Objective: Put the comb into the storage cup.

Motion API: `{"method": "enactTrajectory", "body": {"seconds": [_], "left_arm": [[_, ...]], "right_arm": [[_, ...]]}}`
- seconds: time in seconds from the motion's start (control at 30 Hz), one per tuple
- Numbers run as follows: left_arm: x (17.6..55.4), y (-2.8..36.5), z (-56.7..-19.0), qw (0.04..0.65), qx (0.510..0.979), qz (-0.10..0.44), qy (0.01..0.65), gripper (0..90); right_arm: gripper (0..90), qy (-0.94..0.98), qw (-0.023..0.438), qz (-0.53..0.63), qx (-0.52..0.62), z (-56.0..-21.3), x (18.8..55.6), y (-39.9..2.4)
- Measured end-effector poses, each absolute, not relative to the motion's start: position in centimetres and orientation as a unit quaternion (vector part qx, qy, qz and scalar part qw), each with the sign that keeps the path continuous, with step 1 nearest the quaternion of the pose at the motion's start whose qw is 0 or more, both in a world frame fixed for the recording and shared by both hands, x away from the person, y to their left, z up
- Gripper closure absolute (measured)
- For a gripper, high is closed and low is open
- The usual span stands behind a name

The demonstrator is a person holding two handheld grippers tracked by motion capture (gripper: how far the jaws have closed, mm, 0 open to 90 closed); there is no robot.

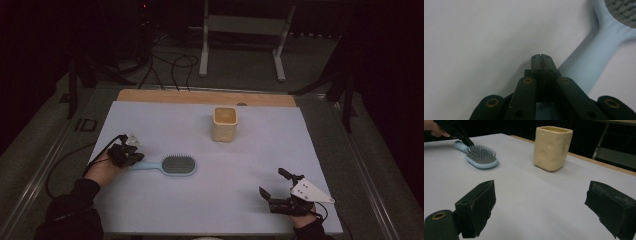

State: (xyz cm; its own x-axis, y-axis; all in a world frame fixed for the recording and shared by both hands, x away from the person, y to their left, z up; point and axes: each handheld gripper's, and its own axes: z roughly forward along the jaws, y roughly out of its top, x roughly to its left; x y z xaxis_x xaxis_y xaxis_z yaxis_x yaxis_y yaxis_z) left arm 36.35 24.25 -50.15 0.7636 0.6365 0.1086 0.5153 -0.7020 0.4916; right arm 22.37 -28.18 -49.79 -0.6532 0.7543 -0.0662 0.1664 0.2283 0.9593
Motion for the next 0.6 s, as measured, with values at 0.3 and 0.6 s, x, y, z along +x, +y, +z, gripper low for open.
{"method": "enactTrajectory", "body": {"seconds": [0.3,0.6], "left_arm": [[34.3,24.0,-49.6,0.214,0.92,0.124,0.303,90.0],[32.5,23.5,-49.5,0.209,0.926,0.115,0.293,90.0]], "right_arm": [[8.9,0.733,0.274,0.537,0.315,-49.8,22.4,-28.3],[8.9,0.732,0.275,0.537,0.315,-49.7,22.3,-28.3]]}}
